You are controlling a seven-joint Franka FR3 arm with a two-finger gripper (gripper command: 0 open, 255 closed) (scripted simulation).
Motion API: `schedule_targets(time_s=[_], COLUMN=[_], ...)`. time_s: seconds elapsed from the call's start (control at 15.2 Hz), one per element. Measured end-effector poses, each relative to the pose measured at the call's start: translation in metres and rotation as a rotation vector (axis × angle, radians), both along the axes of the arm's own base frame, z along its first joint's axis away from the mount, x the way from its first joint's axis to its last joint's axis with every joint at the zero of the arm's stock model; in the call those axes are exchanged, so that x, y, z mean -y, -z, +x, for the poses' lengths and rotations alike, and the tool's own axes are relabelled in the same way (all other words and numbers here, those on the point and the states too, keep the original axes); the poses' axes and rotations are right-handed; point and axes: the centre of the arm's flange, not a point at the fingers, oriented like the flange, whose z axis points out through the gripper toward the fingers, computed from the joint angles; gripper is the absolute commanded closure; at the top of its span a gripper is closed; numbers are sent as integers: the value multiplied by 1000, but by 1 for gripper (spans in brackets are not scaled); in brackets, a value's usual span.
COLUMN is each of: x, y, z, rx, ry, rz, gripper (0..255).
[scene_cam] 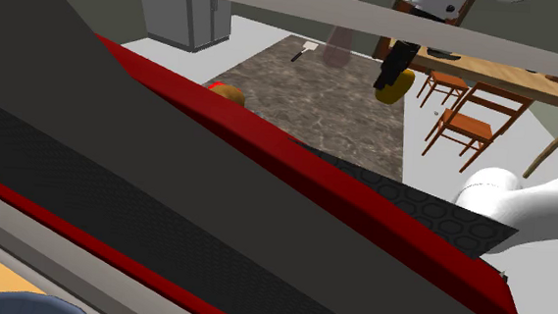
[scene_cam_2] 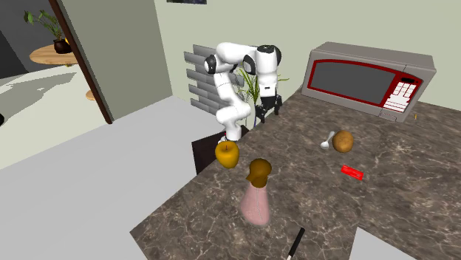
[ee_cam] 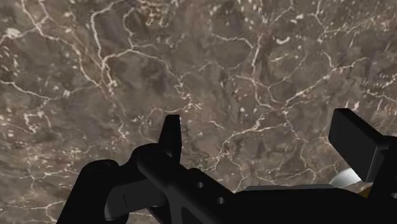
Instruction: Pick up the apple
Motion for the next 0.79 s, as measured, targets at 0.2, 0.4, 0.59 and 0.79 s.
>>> schedule_targets(time_s=[0.2,0.4,0.59,0.79], x=[13,47,81,121], y=[-2,-9,-17,-20], z=[11,32,46,60], rx=[-12,-39,-68,-97], ry=[46,150,262,375], rz=[6,20,35,50], gripper=[0,0,0,0])
